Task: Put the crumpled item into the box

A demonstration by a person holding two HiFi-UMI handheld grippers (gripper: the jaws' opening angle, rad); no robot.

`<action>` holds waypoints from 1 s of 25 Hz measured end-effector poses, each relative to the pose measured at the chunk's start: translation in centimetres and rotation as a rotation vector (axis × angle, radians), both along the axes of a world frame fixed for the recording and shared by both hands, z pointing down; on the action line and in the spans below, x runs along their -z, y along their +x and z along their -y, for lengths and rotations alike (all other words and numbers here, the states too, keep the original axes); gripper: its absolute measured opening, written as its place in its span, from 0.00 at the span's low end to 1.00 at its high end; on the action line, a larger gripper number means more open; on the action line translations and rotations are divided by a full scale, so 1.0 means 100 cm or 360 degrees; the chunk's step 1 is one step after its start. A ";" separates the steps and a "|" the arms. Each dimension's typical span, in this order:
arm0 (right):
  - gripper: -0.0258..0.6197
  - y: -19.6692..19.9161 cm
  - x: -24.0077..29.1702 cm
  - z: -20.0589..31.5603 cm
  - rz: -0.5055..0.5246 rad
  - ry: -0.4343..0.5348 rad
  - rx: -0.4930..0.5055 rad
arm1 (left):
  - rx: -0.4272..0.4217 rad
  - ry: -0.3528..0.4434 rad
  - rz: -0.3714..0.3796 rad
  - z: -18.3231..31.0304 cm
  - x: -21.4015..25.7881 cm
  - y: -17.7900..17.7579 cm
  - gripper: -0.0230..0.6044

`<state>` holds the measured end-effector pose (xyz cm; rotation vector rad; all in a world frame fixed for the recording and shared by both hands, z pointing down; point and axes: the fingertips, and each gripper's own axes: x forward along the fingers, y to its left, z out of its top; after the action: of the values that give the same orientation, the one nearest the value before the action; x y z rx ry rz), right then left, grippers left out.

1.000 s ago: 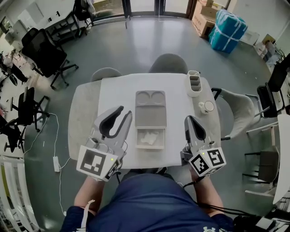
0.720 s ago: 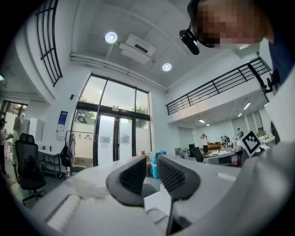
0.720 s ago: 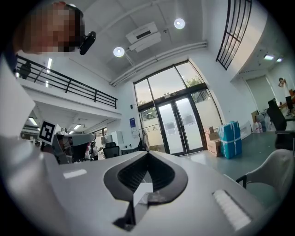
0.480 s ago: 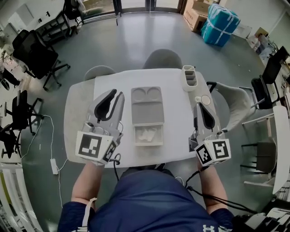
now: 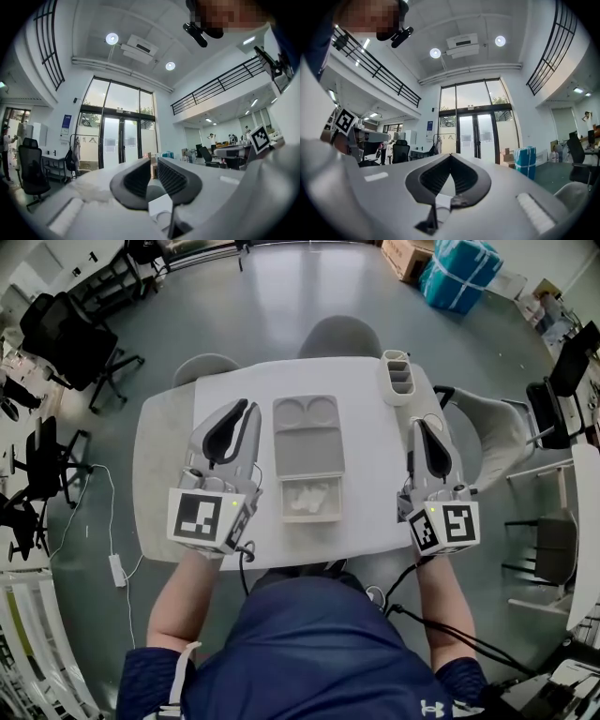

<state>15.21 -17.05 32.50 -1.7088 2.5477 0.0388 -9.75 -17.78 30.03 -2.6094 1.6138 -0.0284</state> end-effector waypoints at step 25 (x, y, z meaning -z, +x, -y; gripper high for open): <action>0.04 -0.018 -0.009 -0.015 0.0061 -0.0058 0.0076 | -0.0036 -0.0034 0.0027 -0.011 -0.010 0.009 0.11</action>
<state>13.46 -15.59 33.38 -1.6440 2.5757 -0.0427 -8.86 -16.72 31.06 -2.6356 1.5874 -0.0669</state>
